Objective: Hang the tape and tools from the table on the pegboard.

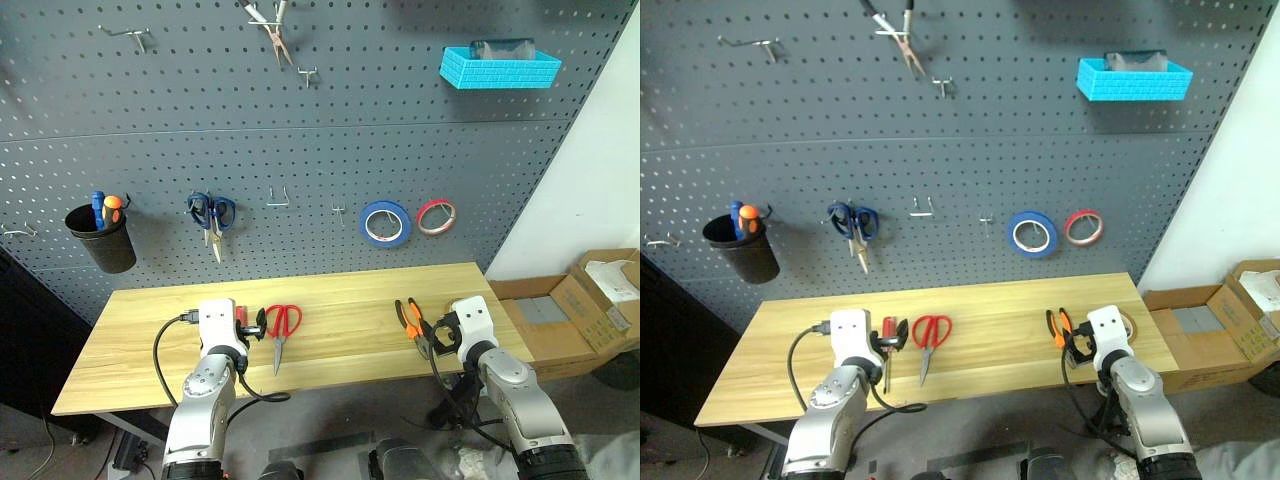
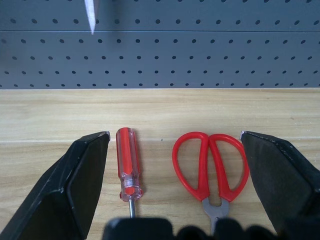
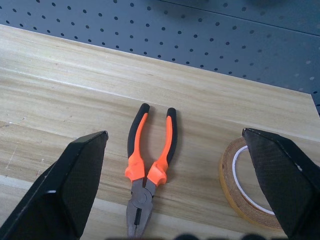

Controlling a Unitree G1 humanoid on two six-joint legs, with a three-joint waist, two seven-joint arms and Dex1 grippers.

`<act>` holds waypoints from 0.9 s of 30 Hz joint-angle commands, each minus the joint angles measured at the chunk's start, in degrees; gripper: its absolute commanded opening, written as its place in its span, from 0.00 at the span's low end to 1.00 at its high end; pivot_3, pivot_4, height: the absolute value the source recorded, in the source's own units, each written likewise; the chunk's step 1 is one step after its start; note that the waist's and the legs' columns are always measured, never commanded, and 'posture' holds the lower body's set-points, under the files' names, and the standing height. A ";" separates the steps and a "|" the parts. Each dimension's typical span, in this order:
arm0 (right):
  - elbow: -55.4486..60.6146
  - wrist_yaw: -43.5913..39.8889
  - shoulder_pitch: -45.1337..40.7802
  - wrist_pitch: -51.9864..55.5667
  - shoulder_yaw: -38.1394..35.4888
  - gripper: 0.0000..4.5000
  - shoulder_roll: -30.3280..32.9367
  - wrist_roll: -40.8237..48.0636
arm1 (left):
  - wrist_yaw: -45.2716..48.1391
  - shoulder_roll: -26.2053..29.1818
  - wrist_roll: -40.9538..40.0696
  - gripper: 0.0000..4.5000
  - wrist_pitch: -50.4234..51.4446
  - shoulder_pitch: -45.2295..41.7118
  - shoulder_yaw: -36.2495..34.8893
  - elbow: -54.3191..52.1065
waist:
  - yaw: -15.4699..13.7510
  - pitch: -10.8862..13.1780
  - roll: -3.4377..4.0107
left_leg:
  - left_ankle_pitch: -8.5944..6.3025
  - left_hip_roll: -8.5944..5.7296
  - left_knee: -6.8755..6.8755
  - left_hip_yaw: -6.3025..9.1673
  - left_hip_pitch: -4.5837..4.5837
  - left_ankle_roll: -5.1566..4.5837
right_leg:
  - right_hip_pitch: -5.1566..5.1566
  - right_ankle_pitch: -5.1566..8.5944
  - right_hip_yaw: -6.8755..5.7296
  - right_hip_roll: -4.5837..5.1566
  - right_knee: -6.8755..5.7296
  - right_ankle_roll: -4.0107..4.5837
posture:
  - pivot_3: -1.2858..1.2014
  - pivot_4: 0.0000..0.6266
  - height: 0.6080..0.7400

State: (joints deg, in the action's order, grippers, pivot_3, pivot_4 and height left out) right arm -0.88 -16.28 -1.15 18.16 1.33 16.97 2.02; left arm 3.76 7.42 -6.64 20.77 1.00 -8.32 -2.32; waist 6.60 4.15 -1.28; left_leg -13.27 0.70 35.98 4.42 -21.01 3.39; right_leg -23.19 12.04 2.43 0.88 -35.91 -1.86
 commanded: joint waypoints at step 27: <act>-2.32 -0.72 -3.62 -1.72 -1.05 1.00 1.82 -1.23 | 1.53 1.12 -0.57 1.00 -1.42 0.37 -1.08 -2.95 | 0.05 0.35 -0.02 | 0.00 0.00 0.01 0.00 0.02 0.01 | -0.01 0.02 0.01 0.00 0.00 0.03 | 0.47 0.09 1.00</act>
State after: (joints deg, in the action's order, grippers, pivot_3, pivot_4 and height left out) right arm -3.08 -16.56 -3.23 18.04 1.18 17.89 1.18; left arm 4.50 7.64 -7.60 20.37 1.72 -9.90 -2.44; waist 6.65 4.50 -1.30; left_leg -13.28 0.70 36.00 4.42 -20.98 3.40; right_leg -23.19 12.06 2.44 0.89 -35.91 -1.83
